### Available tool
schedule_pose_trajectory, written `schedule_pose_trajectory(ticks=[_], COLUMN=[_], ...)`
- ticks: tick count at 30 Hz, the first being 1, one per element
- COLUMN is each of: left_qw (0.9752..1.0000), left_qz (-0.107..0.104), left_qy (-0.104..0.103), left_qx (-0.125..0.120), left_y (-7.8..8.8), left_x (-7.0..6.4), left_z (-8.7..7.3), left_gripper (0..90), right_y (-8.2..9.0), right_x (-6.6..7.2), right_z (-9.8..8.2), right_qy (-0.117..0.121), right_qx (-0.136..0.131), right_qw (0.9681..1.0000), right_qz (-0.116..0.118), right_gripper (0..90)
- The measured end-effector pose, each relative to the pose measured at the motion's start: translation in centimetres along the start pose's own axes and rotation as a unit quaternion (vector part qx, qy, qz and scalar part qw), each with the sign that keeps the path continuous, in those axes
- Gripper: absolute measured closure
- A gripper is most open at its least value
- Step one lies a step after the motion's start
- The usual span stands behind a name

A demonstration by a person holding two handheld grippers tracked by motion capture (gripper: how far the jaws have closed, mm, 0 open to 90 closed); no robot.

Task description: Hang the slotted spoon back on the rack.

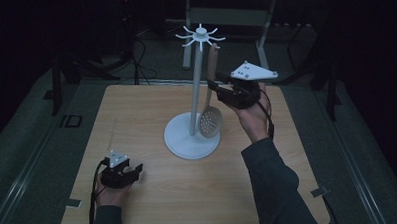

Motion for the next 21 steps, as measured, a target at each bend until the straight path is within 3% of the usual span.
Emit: schedule_pose_trajectory(ticks=[6,10,17,21], left_qw=[1.0,1.0,1.0,1.0], left_qz=[0.0,0.001,0.001,0.001], left_qy=[0.0,-0.001,-0.001,0.002], left_qx=[0.0,0.002,0.0,0.0], left_y=[0.0,-0.1,-0.1,0.0], left_x=[0.0,0.0,0.0,0.1], left_z=[0.0,0.0,0.0,0.0], left_gripper=[42.8,42.8,42.6,42.6], right_y=[0.3,0.4,0.7,1.4], right_x=[0.1,0.2,0.2,0.2], right_z=[-0.3,-0.7,-1.6,-3.2], right_qy=[-0.002,0.001,-0.007,-0.007], right_qx=[0.006,0.017,0.028,0.038], right_qw=[1.0,0.9998,0.9996,0.9992], right_qz=[-0.002,0.002,-0.004,-0.003], right_gripper=[42.1,36.1,31.6,31.7])
Point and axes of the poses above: each handheld gripper's, and its own axes: y roughly backward along the jaws, z roughly out of its top, x roughly to its left, the point moved 7 cm from there along -y, roughly forward along the jaws, and after that the axes turned 13 degrees about y, right-handed, at the moved point
